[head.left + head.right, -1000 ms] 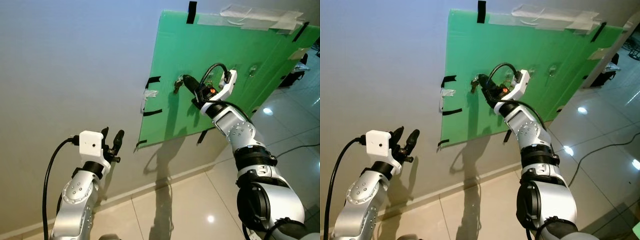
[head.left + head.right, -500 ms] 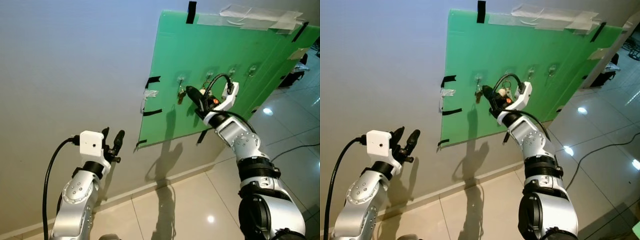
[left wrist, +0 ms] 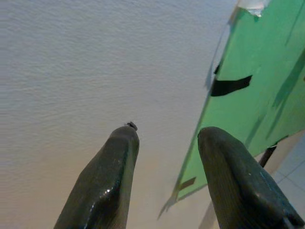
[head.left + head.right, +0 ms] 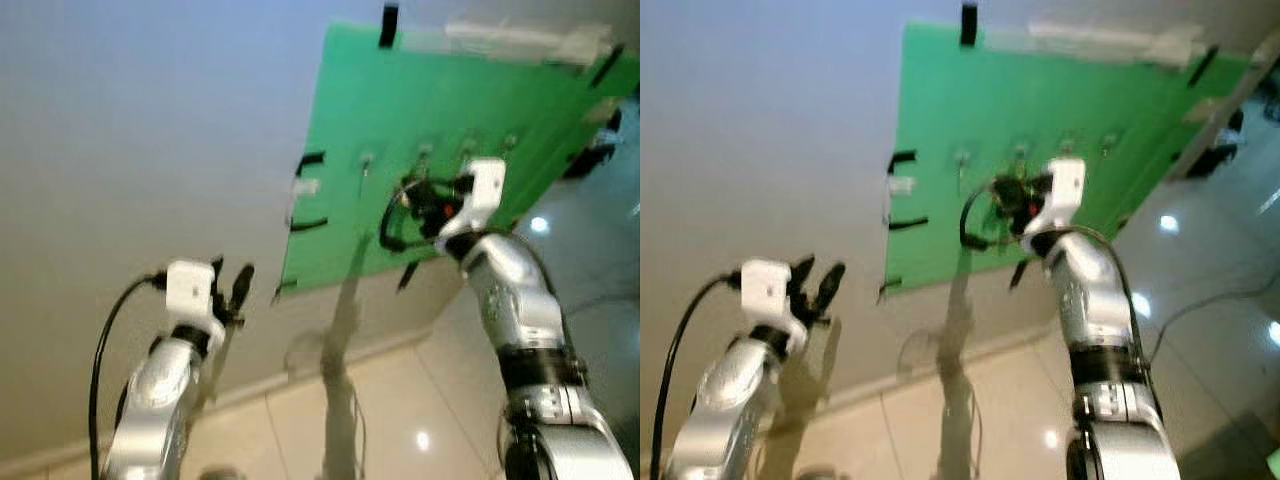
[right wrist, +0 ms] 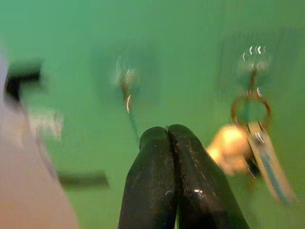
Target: Hang keys on a hook
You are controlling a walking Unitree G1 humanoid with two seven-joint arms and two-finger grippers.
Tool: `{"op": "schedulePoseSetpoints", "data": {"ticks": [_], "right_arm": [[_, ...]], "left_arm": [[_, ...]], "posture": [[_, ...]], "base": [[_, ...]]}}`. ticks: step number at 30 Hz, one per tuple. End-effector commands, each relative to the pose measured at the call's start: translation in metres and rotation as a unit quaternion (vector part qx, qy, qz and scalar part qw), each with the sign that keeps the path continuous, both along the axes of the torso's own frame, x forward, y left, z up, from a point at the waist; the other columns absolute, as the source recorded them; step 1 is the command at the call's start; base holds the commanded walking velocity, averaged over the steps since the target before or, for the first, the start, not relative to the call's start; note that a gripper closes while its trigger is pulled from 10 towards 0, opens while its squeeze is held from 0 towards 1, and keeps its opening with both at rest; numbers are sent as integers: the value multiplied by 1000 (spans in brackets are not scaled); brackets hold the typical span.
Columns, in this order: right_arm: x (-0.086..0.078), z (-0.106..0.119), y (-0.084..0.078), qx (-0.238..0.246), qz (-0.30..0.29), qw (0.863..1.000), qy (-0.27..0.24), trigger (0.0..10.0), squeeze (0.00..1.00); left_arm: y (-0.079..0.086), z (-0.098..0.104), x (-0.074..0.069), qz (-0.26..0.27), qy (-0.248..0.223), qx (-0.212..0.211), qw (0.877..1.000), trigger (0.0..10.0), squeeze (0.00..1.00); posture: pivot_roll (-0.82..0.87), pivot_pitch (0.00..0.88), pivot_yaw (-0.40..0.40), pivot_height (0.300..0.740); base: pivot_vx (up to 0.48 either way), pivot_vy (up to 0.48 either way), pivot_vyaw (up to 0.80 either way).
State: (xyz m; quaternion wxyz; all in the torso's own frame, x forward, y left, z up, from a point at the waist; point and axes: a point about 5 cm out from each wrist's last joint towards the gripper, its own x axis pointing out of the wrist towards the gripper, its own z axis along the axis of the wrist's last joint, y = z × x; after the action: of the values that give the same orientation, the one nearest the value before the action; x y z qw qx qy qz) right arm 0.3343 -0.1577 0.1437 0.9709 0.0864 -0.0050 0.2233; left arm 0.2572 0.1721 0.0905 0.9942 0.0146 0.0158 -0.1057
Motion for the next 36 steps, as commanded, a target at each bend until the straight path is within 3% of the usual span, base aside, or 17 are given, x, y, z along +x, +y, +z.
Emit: {"op": "schedulePoseSetpoints", "data": {"ticks": [1, 3, 4, 5, 6, 10, 13, 15, 16, 18, 19, 21, 22, 23, 25, 31, 36], "right_arm": [[-14, 7, 1, -60, -2, 998, -35, 0, 0], [-17, 8, 2, -85, -5, 995, -50, 0, 0], [-26, 13, 6, -171, 5, 979, -109, 0, 0], [-26, 13, 6, -171, 5, 979, -109, 0, 0], [-29, 15, 7, -218, 14, 965, -143, 0, 0], [-32, 34, -1, -262, 83, 947, -168, 0, 0], [-34, 41, -6, -261, 95, 948, -157, 0, 0], [-30, 46, -20, -244, 51, 957, -149, 0, 0], [-28, 36, -30, -212, -5, 970, -116, 0, 0], [-28, 28, -33, -188, -35, 977, -95, 0, 0], [-32, 13, -31, -129, -66, 988, -55, 0, 0], [-37, 0, -26, -114, -69, 991, -34, 0, 0], [-45, -18, -15, -93, -64, 994, -4, 0, 0], [-45, -18, -15, -93, -64, 994, -4, 0, 0], [-57, -37, 1, -56, -59, 996, 32, 0, 0], [-59, -43, 8, -21, -73, 995, 57, 0, 0], [-58, -44, 8, -82, -76, 993, 41, 0, 0]], "left_arm": [[-2, -1, 2, -5, 4, -8, 1000, 10000, 0], [-3, 0, 3, -8, 3, -10, 1000, 10000, 0], [-6, 2, 8, -17, 2, -17, 1000, 10000, 0], [-6, 2, 8, -17, 2, -17, 1000, 10000, 0], [-9, 4, 11, -23, 1, -19, 1000, 10000, 0], [-23, 4, 22, -88, 21, -14, 996, 10000, 0], [-26, -1, 24, -114, 35, 2, 993, 10000, 0], [-25, -4, 27, -112, 40, 0, 993, 10000, 0], [-23, -5, 30, -86, 43, -27, 995, 10000, 0], [-22, -4, 31, -74, 43, -39, 996, 10000, 0], [-24, -3, 30, -68, 35, -45, 996, 10000, 0], [-26, -2, 28, -68, 33, -48, 996, 10000, 0], [-29, -2, 26, -73, 30, -43, 996, 10000, 0], [-29, -2, 26, -73, 30, -43, 996, 10000, 0], [-33, -6, 24, -82, 37, -34, 995, 10000, 0], [-32, -3, 31, -75, 46, -54, 995, 10000, 0], [-28, 2, 34, -67, 34, -49, 996, 10000, 0]], "posture": [[126, 0, -142, 740], [118, 0, -135, 740], [98, 0, -118, 740], [98, 0, -118, 740], [88, 0, -104, 740], [40, 0, -57, 740], [26, 0, -49, 740], [10, 0, -43, 740], [-4, 0, -38, 740], [-6, 0, -35, 740], [-9, 0, -28, 740], [-13, 0, -18, 740], [-21, 0, -4, 740], [-21, 0, -4, 740], [-27, 0, 12, 740], [-23, 0, 21, 740], [-10, 0, 20, 740]], "base": [[0, 0, 0], [0, 0, 0], [0, 0, 0], [0, 0, 0], [0, 0, 0], [0, 0, 0], [0, 0, 0], [0, 0, 0], [0, 0, 0], [0, 0, 0], [0, 0, 0], [0, 0, 0], [0, 0, 0], [0, 0, 0], [0, 0, 0], [0, 0, 0], [0, 0, 0]]}}
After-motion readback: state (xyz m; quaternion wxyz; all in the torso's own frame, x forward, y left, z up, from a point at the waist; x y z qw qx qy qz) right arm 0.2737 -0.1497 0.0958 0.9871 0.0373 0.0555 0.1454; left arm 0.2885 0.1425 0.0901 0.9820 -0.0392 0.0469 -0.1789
